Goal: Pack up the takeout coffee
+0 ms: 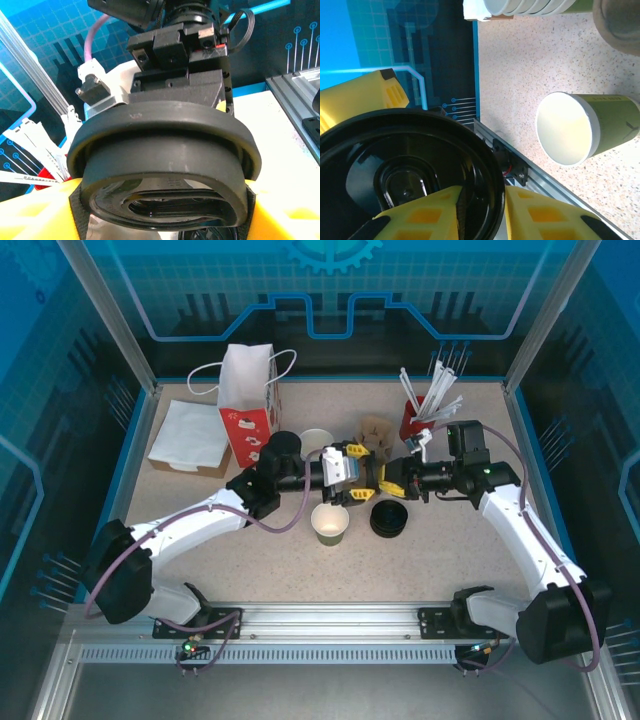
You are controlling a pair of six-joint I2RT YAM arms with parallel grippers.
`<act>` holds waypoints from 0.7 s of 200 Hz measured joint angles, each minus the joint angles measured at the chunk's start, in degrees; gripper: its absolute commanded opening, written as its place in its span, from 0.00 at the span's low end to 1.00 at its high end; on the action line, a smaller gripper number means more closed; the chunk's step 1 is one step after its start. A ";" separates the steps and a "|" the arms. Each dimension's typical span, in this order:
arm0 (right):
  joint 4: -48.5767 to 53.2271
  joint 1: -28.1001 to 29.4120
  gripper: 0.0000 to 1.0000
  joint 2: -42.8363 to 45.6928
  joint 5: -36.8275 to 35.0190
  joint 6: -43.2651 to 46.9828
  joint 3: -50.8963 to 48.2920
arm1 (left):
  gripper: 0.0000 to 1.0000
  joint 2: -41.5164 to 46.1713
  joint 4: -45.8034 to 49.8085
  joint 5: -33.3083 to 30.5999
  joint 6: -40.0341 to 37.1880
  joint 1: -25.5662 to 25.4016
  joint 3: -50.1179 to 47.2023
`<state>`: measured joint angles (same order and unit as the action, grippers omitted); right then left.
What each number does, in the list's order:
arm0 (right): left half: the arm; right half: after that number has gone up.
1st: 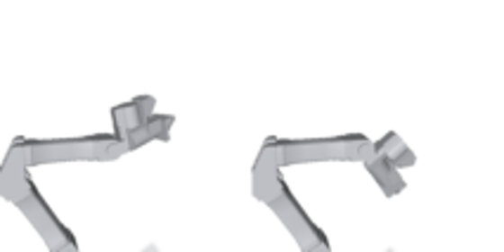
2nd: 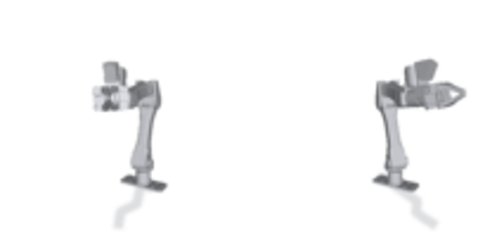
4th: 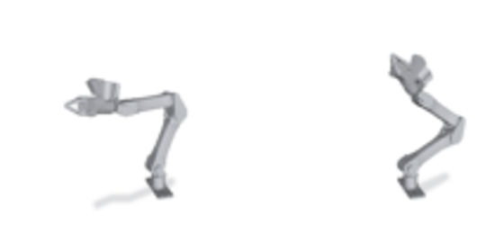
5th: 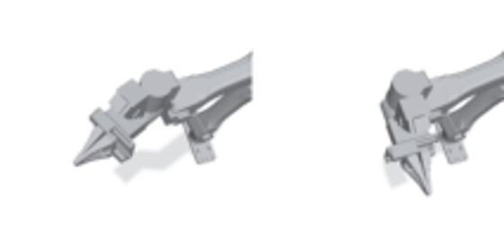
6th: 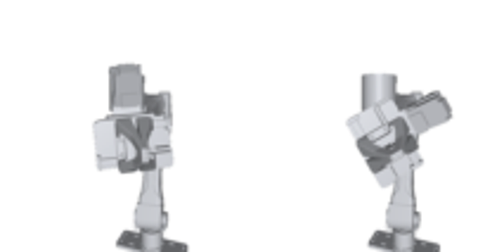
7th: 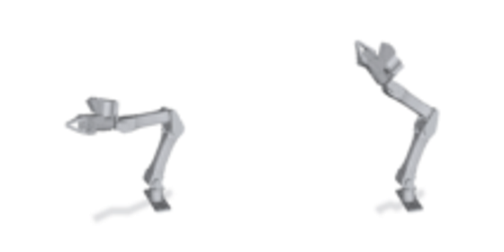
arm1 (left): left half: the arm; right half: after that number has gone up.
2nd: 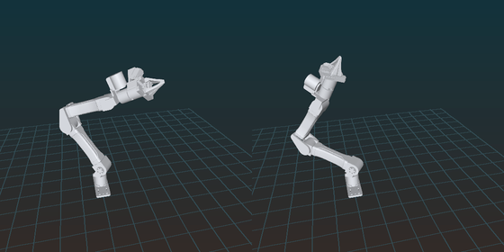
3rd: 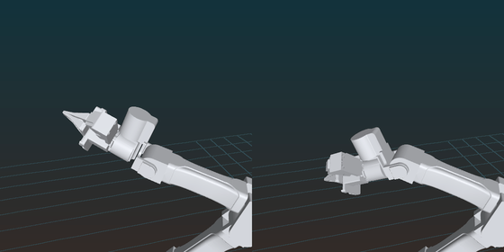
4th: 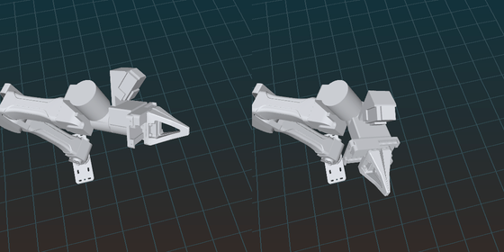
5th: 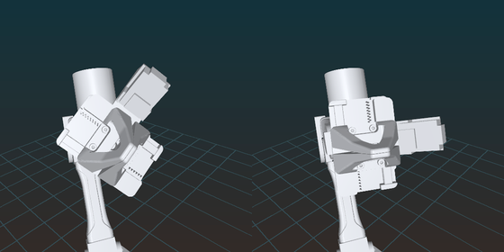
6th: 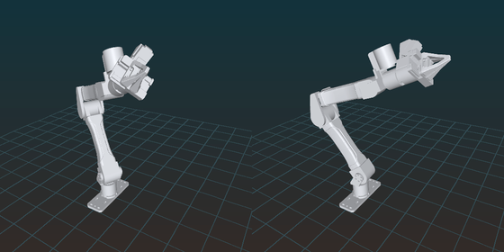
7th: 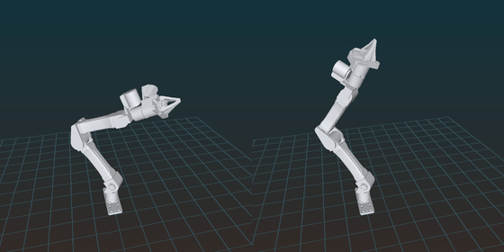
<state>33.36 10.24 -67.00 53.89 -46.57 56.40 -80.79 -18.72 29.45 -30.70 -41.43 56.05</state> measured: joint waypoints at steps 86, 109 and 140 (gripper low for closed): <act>11.76 -0.02 0.37 0.72 -18.32 9.57 3.34 | 0.70 6.10 30.18 -5.53 -12.55 0.00 4.52; 15.65 -0.02 0.38 1.57 -26.64 12.61 3.32 | 0.70 8.46 39.52 -9.31 -15.89 0.00 6.38; 16.76 -0.24 0.42 3.43 -35.06 15.06 1.29 | 0.69 9.62 49.66 -14.40 -18.99 -0.20 8.92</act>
<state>50.13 10.00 -63.57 18.83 -31.51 57.69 -71.18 30.94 15.05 -49.69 -41.63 64.97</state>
